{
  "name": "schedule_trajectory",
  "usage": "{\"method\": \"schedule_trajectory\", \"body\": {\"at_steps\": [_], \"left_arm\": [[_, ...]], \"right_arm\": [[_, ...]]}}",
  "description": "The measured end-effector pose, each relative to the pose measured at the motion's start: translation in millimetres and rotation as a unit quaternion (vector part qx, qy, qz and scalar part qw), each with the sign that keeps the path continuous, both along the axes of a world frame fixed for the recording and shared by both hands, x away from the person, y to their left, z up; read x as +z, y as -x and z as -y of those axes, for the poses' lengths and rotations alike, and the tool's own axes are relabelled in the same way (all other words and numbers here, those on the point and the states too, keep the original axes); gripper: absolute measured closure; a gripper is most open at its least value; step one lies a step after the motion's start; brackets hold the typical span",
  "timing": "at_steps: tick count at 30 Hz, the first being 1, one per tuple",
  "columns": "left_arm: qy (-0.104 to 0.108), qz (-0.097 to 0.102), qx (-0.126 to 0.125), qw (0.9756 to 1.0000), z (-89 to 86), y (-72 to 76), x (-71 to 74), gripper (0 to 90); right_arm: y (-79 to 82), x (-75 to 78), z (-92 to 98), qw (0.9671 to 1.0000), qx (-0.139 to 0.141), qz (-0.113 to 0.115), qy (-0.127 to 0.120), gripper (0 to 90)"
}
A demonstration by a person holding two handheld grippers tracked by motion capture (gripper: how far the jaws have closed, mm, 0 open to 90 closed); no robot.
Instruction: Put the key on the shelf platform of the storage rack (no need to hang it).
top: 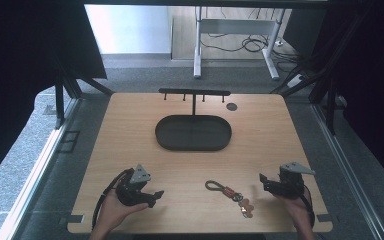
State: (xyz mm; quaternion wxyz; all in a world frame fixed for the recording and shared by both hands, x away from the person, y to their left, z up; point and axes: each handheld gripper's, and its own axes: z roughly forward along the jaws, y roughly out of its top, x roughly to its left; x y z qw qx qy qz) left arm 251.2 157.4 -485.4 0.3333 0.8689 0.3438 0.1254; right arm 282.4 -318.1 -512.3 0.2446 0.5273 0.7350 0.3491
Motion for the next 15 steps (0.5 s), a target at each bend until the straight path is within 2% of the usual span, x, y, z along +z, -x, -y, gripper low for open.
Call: {"method": "schedule_trajectory", "body": {"at_steps": [3,7,15], "left_arm": [[0.0,0.0,0.001,1.0,-0.1,-0.6,0.4,25.3],[-0.001,-0.002,-0.002,1.0,0.5,-2.0,0.3,25.3],[0.003,0.003,-0.014,0.9999,4.0,-6.2,5.0,25.2]], "right_arm": [[2.9,-3.0,2.5,0.9999,0.005,-0.011,0.0,17.1],[5.6,-2.3,5.7,0.9998,0.01,-0.013,-0.005,20.2],[14.5,-3.1,8.8,0.9994,0.009,-0.03,0.011,20.7]]}}
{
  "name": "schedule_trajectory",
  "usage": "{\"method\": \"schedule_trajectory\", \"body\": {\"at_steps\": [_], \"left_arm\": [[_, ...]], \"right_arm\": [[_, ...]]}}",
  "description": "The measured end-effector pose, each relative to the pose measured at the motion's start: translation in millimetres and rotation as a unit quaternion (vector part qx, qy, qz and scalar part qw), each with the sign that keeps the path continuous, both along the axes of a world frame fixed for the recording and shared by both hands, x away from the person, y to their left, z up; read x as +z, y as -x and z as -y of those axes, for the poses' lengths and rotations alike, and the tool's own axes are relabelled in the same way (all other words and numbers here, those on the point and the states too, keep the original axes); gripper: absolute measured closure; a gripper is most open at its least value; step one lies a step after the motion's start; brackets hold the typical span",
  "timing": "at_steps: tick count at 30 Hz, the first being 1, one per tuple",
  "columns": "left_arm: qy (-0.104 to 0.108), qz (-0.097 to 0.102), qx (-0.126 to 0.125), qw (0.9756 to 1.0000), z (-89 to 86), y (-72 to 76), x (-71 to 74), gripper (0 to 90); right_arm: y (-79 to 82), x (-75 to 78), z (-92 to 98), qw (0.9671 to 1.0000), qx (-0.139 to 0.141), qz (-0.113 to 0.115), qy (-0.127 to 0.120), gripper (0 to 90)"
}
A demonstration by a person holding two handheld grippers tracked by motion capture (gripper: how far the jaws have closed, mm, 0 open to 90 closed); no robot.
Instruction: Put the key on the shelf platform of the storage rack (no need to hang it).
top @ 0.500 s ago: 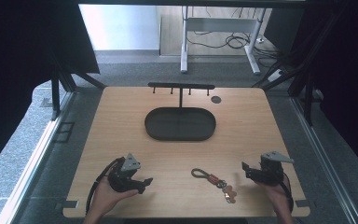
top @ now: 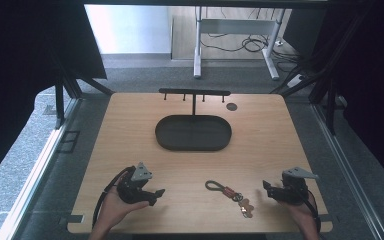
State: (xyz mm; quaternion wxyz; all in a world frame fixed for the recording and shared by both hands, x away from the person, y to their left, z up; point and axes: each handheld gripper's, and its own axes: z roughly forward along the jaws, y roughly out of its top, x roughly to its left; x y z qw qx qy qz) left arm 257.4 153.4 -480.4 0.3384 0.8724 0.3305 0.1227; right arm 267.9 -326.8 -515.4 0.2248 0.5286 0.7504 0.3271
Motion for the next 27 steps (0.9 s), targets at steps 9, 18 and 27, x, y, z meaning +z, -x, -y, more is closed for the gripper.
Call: {"method": "schedule_trajectory", "body": {"at_steps": [9,18,27], "left_arm": [[-0.001,-0.003,-0.009,1.0,1.4,-6.8,-1.3,25.1],[0.001,0.002,-0.006,1.0,-0.8,-5.6,0.3,25.3],[-0.004,-0.002,0.001,1.0,-1.5,-7.0,-2.7,25.3]], "right_arm": [[5.9,-3.4,5.0,0.9999,-0.005,-0.006,0.007,20.3],[4.7,-3.9,2.9,0.9999,0.01,-0.011,0.009,21.2],[-1.2,3.6,2.3,0.9994,0.033,-0.014,-0.002,24.6]]}}
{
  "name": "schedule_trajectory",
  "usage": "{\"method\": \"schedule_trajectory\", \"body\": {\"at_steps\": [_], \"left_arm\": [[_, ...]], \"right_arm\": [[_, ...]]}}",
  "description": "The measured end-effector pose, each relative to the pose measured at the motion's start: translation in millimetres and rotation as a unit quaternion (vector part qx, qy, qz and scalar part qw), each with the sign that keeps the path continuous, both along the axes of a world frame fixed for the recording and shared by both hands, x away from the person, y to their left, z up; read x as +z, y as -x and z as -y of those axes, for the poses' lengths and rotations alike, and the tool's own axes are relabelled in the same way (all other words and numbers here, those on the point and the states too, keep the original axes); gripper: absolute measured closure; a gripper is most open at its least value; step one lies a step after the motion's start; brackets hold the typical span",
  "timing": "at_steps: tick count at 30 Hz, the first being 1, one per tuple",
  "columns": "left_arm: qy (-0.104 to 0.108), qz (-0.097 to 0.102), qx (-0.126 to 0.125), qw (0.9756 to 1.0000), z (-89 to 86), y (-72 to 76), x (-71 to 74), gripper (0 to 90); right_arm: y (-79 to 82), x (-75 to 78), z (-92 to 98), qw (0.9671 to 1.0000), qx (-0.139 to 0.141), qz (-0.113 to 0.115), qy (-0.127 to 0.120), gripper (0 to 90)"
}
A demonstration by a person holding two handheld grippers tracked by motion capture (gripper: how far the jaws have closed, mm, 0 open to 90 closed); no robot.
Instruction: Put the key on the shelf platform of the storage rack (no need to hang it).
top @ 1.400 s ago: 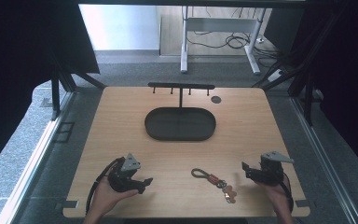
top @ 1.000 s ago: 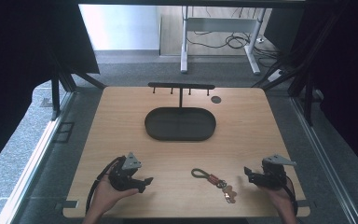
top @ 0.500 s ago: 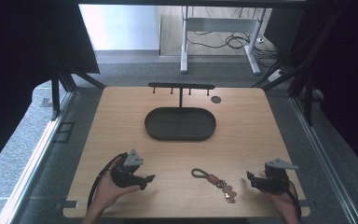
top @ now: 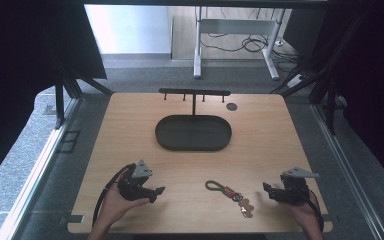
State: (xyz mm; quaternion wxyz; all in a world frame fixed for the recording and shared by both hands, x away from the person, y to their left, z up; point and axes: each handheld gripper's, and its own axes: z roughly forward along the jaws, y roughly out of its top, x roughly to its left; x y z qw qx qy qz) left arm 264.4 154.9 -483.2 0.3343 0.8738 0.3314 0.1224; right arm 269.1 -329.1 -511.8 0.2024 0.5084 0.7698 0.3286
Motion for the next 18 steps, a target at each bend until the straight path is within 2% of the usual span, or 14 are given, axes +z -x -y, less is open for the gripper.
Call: {"method": "schedule_trajectory", "body": {"at_steps": [3,8,11,18], "left_arm": [[0.0,0.002,0.0,1.0,0.3,0.2,0.6,25.3],[0.004,0.003,-0.002,1.0,-1.7,0.9,1.8,25.4],[0.008,0.007,-0.003,0.9999,-3.3,1.9,4.0,25.4],[0.013,0.01,0.002,0.9999,-7.4,2.4,6.7,25.5]], "right_arm": [[-2.1,5.3,-2.2,0.9999,0.013,-0.006,0.0,25.6],[-1.8,22.6,-10.0,0.9991,0.037,-0.009,0.02,28.9],[-2.4,33.4,-16.1,0.9982,0.046,-0.022,0.031,29.6],[-10.3,54.6,-31.1,0.9954,0.077,-0.043,0.039,32.1]]}}
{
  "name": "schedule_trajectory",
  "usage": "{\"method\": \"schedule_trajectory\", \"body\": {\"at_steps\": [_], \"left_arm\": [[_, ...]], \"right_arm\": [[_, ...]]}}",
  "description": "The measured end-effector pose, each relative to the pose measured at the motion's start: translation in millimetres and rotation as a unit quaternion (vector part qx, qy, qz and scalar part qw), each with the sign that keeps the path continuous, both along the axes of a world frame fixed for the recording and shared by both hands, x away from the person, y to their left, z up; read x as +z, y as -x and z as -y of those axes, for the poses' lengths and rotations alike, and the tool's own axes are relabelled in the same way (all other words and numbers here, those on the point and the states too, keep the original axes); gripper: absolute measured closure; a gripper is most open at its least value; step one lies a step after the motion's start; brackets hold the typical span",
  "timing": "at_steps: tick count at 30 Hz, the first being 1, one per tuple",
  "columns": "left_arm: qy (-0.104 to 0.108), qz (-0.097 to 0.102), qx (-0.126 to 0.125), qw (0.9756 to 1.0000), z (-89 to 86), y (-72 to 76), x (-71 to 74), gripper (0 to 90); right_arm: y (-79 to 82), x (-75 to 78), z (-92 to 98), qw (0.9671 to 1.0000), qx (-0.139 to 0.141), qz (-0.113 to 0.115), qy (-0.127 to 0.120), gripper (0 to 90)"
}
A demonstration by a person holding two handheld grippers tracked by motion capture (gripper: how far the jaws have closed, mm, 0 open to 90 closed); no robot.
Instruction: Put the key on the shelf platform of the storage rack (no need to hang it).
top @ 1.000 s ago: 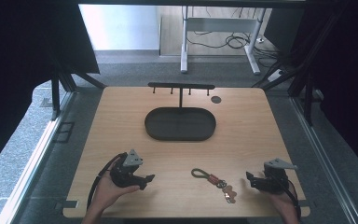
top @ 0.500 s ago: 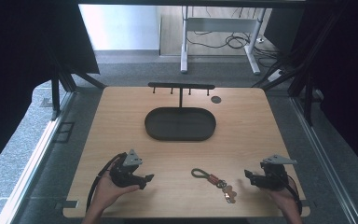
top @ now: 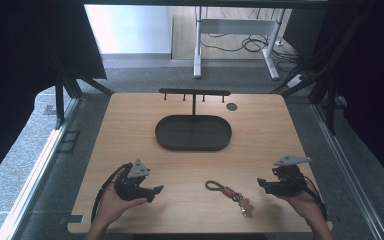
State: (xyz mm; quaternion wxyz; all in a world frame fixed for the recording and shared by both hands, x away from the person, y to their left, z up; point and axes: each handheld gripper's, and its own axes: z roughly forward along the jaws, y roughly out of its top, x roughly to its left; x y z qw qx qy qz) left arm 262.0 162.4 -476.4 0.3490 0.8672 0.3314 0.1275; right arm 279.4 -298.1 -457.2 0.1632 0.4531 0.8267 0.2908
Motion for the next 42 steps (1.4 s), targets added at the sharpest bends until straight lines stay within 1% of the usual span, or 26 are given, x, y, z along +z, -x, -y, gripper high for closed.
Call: {"method": "schedule_trajectory", "body": {"at_steps": [9,11,12,20,30,34,38,42], "left_arm": [[0.002,0.001,0.008,1.0,-5.6,-1.0,0.9,25.5],[0.001,0.0,0.007,1.0,-5.1,-0.6,0.9,25.5],[0.001,0.0,0.006,1.0,-4.9,-0.6,0.8,25.5],[-0.001,0.0,0.003,1.0,-4.2,-0.8,0.3,25.5],[-0.001,-0.002,0.001,1.0,-2.7,-0.7,-0.4,25.5],[0.001,0.001,0.002,1.0,-2.2,0.2,0.8,25.5],[0.001,0.001,0.002,1.0,-2.2,0.3,1.2,25.5],[0.0,0.003,0.002,1.0,-1.5,0.3,0.9,25.6]], "right_arm": [[-10.2,12.8,-15.0,0.9992,0.037,-0.006,0.014,36.0],[-11.2,15.0,-18.5,0.9985,0.051,-0.008,0.019,37.7],[-11.7,16.0,-20.7,0.9978,0.06,-0.009,0.026,38.1],[-15.4,18.7,-35.8,0.9947,0.091,-0.022,0.043,39.2],[-19.1,23.0,-52.2,0.9914,0.113,-0.033,0.057,40.4],[-21.3,20.0,-57.7,0.9906,0.12,-0.036,0.056,40.8],[-23.1,17.1,-65.0,0.9887,0.129,-0.045,0.063,41.2],[-24.5,16.8,-71.9,0.9868,0.139,-0.046,0.071,41.2]]}}
